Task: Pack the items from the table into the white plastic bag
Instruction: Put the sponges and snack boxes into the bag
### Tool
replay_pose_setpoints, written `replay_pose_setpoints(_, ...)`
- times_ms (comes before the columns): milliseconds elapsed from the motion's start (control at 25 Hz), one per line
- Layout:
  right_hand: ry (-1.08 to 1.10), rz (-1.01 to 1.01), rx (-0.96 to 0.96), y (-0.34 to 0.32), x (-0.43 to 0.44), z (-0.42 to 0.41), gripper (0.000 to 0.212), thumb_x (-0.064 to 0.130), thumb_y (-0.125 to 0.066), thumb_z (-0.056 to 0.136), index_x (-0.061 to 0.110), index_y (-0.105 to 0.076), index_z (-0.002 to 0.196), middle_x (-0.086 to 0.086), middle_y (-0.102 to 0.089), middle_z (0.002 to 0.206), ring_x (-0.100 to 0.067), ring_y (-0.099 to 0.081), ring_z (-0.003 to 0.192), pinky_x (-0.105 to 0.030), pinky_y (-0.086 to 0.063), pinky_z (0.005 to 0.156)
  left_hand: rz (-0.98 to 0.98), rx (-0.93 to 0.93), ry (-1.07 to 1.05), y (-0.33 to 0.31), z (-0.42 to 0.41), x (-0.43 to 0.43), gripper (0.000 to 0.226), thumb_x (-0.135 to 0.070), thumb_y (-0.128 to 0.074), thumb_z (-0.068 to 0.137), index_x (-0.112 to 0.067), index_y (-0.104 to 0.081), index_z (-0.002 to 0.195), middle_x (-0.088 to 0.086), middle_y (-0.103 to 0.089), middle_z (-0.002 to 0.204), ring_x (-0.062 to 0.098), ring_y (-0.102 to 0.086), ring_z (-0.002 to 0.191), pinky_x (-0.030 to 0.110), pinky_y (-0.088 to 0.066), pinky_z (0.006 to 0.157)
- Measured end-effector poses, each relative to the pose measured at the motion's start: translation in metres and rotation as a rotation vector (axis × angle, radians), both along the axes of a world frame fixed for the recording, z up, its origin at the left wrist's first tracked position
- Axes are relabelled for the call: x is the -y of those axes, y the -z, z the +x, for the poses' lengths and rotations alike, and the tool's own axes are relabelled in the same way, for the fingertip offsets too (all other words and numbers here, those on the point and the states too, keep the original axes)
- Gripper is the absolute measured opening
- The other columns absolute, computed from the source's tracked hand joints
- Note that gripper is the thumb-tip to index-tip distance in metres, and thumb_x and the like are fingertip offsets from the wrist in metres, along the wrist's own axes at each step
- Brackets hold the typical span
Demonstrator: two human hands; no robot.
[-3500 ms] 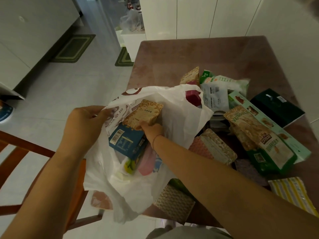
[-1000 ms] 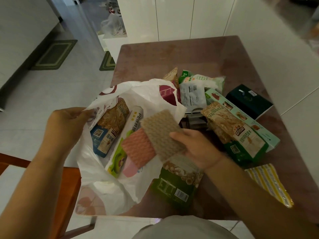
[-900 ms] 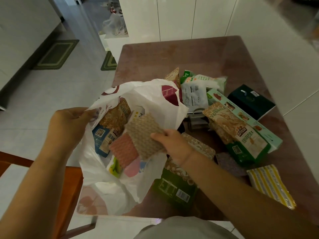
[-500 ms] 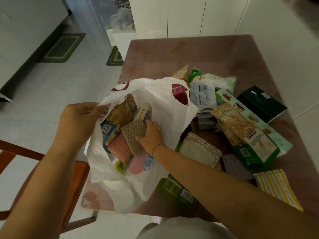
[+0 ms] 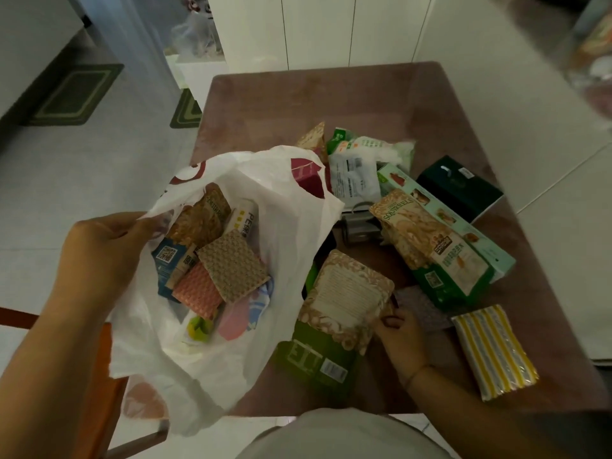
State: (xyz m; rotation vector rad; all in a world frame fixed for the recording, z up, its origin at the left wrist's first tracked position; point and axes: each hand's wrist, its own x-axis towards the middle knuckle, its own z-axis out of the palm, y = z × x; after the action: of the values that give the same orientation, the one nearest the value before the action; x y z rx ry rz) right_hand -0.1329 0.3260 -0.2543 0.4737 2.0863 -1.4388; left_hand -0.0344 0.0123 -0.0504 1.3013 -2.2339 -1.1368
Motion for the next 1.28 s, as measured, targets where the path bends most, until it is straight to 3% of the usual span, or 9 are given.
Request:
replay_pose_setpoints(120,0.125,-0.095,0.040,0.017,0.010,-0.004,0.042,0.016,-0.077,0.072,-0.003,-0.059,0.105,-0.015,-0.066,0.098,-0.026,-0.063,0.085,-0.027,-0.050,0.064,0.010,0.034,-0.035,0.000,-0.001,-0.001,0.019,-0.046,-0.063,0.082,-0.056,-0.065,0.065,-0.012,-0.066,0.079,0.023,-0.067,0.075,0.051,-0.057,0.072)
replay_pose_setpoints(360,0.192,-0.351,0.263,0.005,0.029,0.020,0.046,0.003,-0.072,0.076,0.001,-0.055,0.119,-0.011,-0.061,0.112,-0.014,-0.057,0.075,-0.020,-0.049,0.057,0.016,0.040,-0.045,-0.005,0.000,-0.006,0.018,-0.043,-0.060,0.085,-0.048,-0.067,0.068,-0.006,-0.067,0.081,0.028,-0.068,0.074,0.051,-0.057,0.068)
replay_pose_setpoints(520,0.161,-0.522,0.322,0.001,0.025,0.019,0.087,0.033,-0.095,0.023,0.007,-0.064,0.101,-0.006,-0.072,0.086,-0.019,-0.066,0.073,-0.022,-0.056,0.051,0.020,0.018,-0.027,-0.005,-0.002,-0.008,0.010,-0.037,-0.059,0.087,-0.034,-0.069,0.088,0.004,-0.067,0.089,0.021,-0.064,0.073,0.040,-0.055,0.066)
replay_pose_setpoints(640,0.211,-0.563,0.303,-0.010,0.017,0.008,0.048,0.011,-0.072,0.077,0.003,-0.056,0.121,-0.010,-0.070,0.092,-0.020,-0.069,0.071,-0.026,-0.058,0.054,-0.002,0.027,-0.010,-0.003,-0.001,-0.006,0.022,-0.035,-0.058,0.089,-0.024,-0.069,0.104,0.005,-0.065,0.092,0.015,-0.060,0.069,0.030,-0.049,0.059)
replay_pose_setpoints(680,0.216,-0.574,0.276,-0.015,0.012,0.002,0.047,0.012,-0.070,0.078,0.003,-0.055,0.122,-0.016,-0.070,0.099,-0.019,-0.070,0.070,-0.028,-0.059,0.057,-0.011,0.027,-0.011,-0.003,-0.001,-0.006,0.023,-0.035,-0.058,0.089,-0.023,-0.069,0.106,0.005,-0.065,0.092,0.016,-0.060,0.068,0.032,-0.050,0.060)
replay_pose_setpoints(800,0.201,-0.631,0.129,-0.049,-0.004,-0.016,0.091,0.040,-0.094,0.028,0.013,-0.063,0.110,-0.010,-0.072,0.104,-0.019,-0.072,0.081,-0.035,-0.060,0.072,-0.016,0.026,-0.014,-0.005,-0.001,-0.007,0.026,-0.035,-0.058,0.089,-0.021,-0.070,0.108,0.006,-0.065,0.095,0.020,-0.060,0.068,0.041,-0.053,0.067)
replay_pose_setpoints(840,0.190,-0.639,0.066,-0.066,-0.009,-0.022,0.092,0.040,-0.093,0.025,0.015,-0.064,0.108,-0.007,-0.073,0.103,-0.017,-0.072,0.084,-0.033,-0.060,0.072,-0.017,0.028,-0.013,-0.005,-0.002,-0.007,0.026,-0.035,-0.058,0.089,-0.021,-0.069,0.108,0.006,-0.065,0.095,0.021,-0.059,0.068,0.041,-0.052,0.067)
replay_pose_setpoints(1000,0.073,-0.745,0.019,-0.130,-0.016,-0.027,0.039,0.016,-0.067,0.065,0.015,-0.065,0.104,-0.003,-0.074,0.100,-0.014,-0.072,0.086,-0.027,-0.059,0.072,-0.028,0.017,0.006,-0.005,-0.004,-0.006,0.028,-0.030,-0.057,0.090,-0.015,-0.068,0.111,0.005,-0.063,0.096,0.021,-0.057,0.070,0.037,-0.048,0.065)
replay_pose_setpoints(1280,-0.155,-0.690,0.252,-0.108,0.117,0.011,0.035,-0.001,-0.056,0.087,-0.001,-0.056,0.121,-0.017,-0.063,0.120,-0.030,-0.063,0.102,-0.038,-0.054,0.086,-0.009,-0.002,0.024,-0.002,-0.001,-0.001,0.026,-0.032,-0.057,0.089,-0.018,-0.070,0.106,0.004,-0.066,0.093,0.016,-0.061,0.069,0.023,-0.046,0.058)
